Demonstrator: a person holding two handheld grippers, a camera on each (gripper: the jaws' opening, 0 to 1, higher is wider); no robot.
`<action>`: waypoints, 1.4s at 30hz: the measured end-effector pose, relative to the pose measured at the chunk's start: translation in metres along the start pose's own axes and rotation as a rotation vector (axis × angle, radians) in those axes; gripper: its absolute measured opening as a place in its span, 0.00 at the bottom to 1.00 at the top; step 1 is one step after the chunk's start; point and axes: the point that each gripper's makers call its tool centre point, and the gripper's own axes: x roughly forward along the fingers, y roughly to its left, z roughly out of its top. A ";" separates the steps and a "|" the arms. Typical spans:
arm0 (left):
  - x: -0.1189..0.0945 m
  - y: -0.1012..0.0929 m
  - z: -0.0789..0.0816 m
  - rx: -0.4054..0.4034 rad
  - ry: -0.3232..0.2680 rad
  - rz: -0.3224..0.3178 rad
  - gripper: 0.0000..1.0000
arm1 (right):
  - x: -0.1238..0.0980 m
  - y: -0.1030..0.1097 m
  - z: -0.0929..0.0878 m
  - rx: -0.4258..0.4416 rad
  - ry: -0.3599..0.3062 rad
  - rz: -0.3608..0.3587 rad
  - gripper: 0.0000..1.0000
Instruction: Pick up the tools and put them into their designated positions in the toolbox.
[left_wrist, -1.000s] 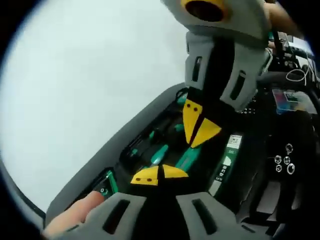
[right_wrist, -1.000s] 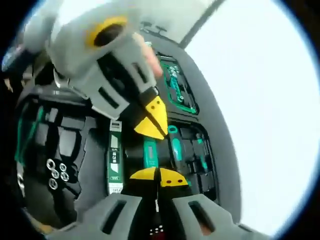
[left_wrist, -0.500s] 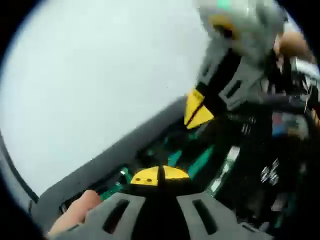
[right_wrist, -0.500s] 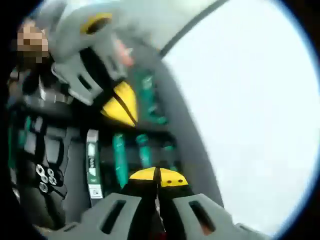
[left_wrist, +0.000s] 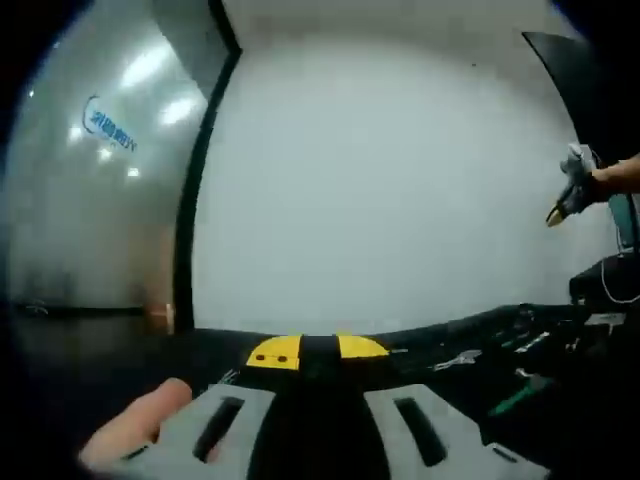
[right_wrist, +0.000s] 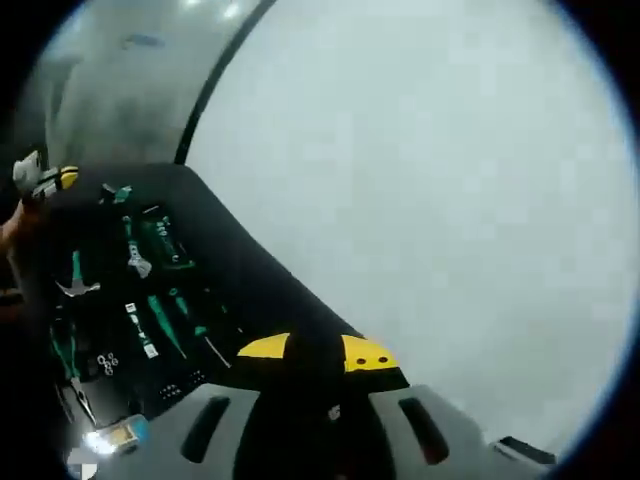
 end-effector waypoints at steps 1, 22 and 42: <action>0.000 0.000 -0.011 -0.031 0.027 -0.011 0.15 | -0.005 -0.002 0.001 0.022 -0.007 -0.010 0.16; -0.005 0.029 -0.033 -0.292 0.047 -0.018 0.15 | 0.055 0.001 -0.140 0.149 0.310 -0.026 0.16; -0.007 0.021 -0.043 -0.183 0.100 -0.034 0.15 | 0.188 -0.017 -0.227 0.549 0.587 -0.052 0.15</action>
